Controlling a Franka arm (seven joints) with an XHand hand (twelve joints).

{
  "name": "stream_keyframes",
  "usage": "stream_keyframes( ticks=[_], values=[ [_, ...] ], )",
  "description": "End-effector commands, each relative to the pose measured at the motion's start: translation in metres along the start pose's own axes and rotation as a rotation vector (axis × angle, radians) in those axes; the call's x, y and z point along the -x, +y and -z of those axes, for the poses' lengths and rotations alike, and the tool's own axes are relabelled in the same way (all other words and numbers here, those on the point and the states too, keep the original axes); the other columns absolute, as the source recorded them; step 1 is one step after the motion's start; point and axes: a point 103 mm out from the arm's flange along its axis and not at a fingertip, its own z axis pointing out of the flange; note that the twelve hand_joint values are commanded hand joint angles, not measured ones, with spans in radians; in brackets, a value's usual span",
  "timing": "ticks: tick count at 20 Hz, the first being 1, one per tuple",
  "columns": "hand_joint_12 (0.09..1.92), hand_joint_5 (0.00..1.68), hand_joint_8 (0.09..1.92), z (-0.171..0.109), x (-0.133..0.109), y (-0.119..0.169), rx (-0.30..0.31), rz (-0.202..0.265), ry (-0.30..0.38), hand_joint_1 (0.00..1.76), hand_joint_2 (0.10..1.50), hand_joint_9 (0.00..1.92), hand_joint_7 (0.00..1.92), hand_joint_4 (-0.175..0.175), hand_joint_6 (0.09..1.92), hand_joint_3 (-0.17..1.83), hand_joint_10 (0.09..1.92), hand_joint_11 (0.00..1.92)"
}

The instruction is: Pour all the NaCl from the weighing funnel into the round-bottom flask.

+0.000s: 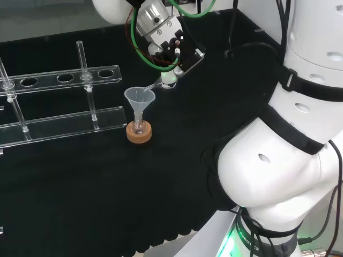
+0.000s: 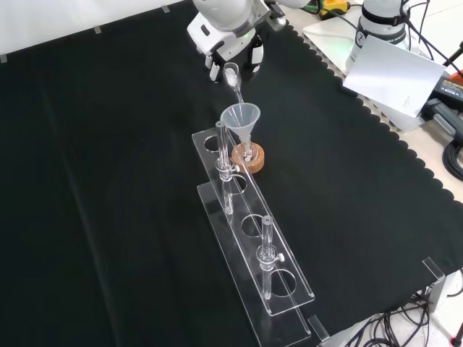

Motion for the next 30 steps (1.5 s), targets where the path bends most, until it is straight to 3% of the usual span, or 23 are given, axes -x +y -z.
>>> stream_keyframes(
  ticks=[1, 30],
  values=[
    [0.87, 1.29, 0.50, 0.003, -0.003, -0.002, -0.003, 0.000, -0.029, 1.13, 0.61, 1.46, 1.15, 0.175, 0.68, 0.74, 0.10, 1.12],
    [0.87, 1.29, 0.50, 0.018, -0.011, -0.003, -0.035, -0.017, -0.137, 1.13, 0.61, 1.46, 1.14, 0.175, 0.67, 0.73, 0.09, 1.11]
  ],
)
